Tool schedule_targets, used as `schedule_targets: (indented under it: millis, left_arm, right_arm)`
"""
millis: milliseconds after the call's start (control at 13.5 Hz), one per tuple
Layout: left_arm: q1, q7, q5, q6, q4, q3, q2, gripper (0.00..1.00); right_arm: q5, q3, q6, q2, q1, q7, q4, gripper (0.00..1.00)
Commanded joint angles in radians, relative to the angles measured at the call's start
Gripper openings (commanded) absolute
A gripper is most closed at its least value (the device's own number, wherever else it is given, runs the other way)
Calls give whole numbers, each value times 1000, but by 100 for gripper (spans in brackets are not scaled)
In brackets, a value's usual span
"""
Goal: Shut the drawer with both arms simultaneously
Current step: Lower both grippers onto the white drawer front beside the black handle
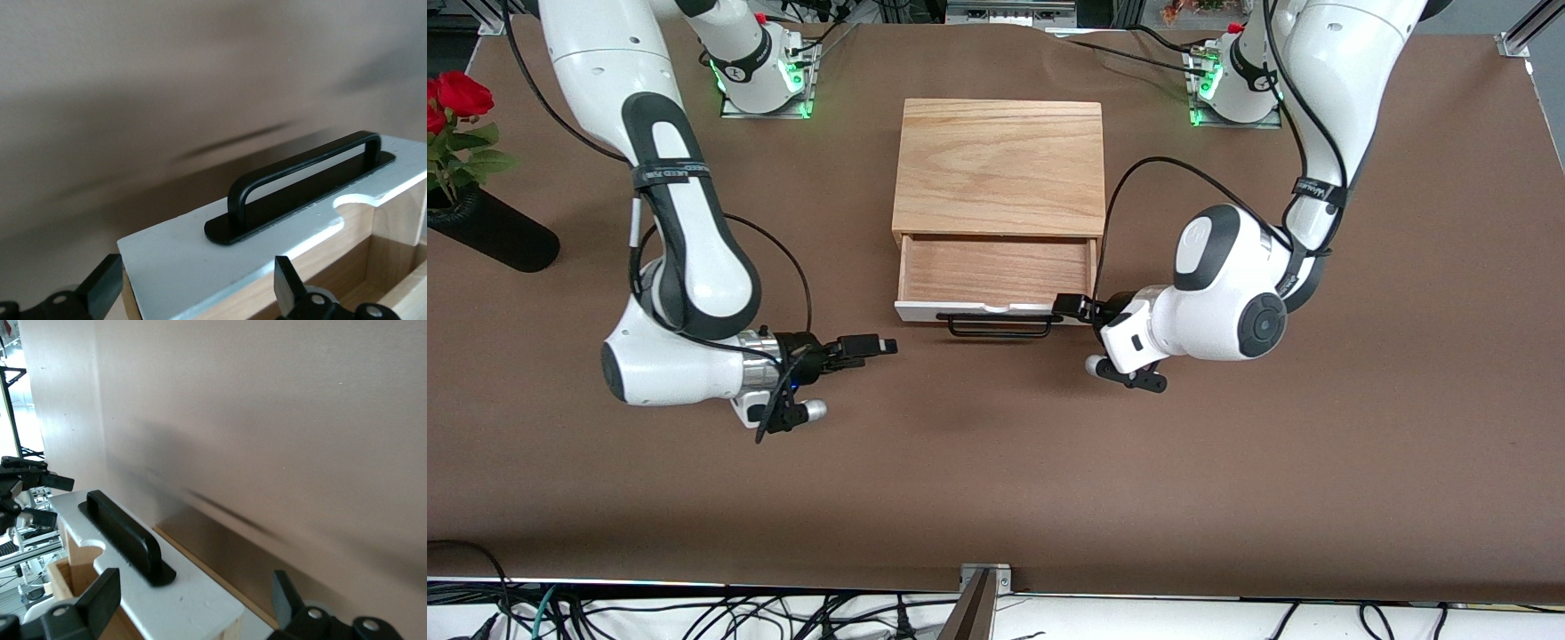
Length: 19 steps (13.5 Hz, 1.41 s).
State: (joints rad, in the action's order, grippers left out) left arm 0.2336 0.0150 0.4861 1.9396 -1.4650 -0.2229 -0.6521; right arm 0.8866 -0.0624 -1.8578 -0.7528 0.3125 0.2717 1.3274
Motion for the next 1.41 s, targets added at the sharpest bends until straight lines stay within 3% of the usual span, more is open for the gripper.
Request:
schedule_targets:
  millis: [0,667,1333]
  left_arm:
    - [7,-46,6,4,18,4,-18,100]
    - [7,-113,3,90,28,5,-27,100]
    - [42,-109,5,88,-11,4,-27,100]
  right_arm:
    - [43,-1,-63,-2,33,12,35,100]
    - [94,58,-83,38,42,11,180,100]
    - [95,73,-81,56,42,-3,220,100]
